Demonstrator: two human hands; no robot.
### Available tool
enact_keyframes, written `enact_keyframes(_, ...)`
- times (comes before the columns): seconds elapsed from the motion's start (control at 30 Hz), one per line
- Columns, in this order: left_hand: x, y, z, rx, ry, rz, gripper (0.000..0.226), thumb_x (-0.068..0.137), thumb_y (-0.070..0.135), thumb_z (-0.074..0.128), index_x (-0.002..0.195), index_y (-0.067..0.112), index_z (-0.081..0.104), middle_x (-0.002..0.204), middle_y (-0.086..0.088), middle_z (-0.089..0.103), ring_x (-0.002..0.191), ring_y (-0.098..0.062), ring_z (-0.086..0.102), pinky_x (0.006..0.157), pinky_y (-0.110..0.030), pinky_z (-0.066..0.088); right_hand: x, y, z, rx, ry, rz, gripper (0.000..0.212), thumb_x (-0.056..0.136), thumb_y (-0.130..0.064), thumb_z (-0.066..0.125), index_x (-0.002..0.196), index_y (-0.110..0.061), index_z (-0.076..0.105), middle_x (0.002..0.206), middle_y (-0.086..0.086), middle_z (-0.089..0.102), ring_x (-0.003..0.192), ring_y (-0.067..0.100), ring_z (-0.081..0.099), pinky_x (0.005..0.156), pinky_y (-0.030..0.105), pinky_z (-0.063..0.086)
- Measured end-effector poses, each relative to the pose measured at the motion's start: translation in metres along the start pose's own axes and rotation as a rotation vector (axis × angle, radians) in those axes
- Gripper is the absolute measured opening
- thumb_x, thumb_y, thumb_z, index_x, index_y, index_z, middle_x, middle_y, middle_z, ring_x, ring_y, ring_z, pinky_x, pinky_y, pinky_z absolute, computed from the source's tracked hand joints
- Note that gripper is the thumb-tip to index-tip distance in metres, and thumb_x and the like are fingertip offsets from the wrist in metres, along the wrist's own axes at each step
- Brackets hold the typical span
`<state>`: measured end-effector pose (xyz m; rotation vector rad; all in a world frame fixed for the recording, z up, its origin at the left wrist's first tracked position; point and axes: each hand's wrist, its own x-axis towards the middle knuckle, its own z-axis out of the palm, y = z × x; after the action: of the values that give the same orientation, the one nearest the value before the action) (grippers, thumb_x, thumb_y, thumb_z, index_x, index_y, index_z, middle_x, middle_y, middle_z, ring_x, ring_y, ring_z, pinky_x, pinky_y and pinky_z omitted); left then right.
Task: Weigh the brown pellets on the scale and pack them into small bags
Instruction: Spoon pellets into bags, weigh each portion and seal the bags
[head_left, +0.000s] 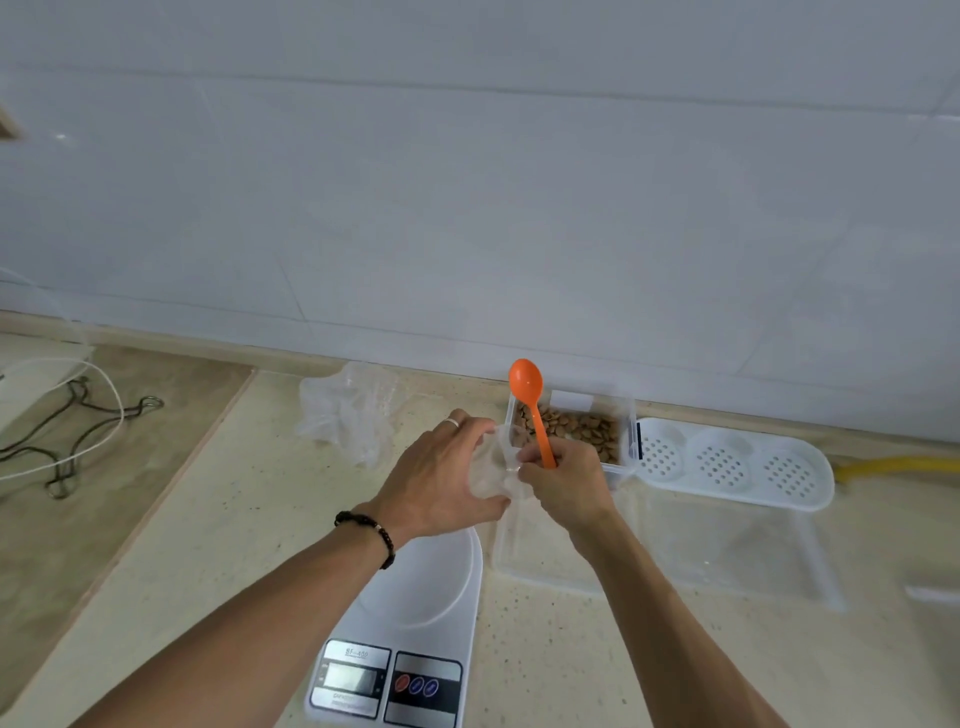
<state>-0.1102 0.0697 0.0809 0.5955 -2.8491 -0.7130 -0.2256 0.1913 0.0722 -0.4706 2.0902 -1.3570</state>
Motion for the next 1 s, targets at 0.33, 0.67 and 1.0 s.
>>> enact_keyframes(0.33,0.02,-0.017,0.0,0.025,-0.06,-0.03,0.079,0.069,0.058,0.07,0.135,0.025,0.041,0.118,0.006,0.047,0.108,-0.014,0.053,0.086,-0.031,0.049,0.026,0.009,-0.046,-0.46,0.168,0.037,0.026,0.087,-0.003,0.045,0.068,-0.008,0.062,0.062,0.01,0.056,0.06,0.029,0.054,0.06,0.038,0.05)
enact_keyframes(0.67,0.034,-0.03,0.002,0.077,-0.056,-0.068,0.067,0.073,0.059,0.067,0.126,0.023,0.049,0.105,0.005,0.05,0.085,-0.013,0.045,0.073,-0.025,0.042,0.044,0.021,-0.05,-0.468,0.423,0.003,0.017,0.085,-0.004,0.06,0.086,-0.009,0.076,0.071,-0.001,0.064,0.066,0.017,0.059,0.063,0.025,0.045)
enact_keyframes(1.0,0.04,-0.04,0.002,0.072,-0.072,-0.065,0.063,0.072,0.057,0.067,0.122,0.023,0.05,0.101,0.005,0.049,0.089,-0.014,0.047,0.075,-0.026,0.043,0.053,0.019,-0.045,-0.137,0.249,0.134,0.012,0.083,-0.004,0.068,0.08,-0.013,0.075,0.077,0.0,0.069,0.069,0.01,0.057,0.06,0.019,0.041)
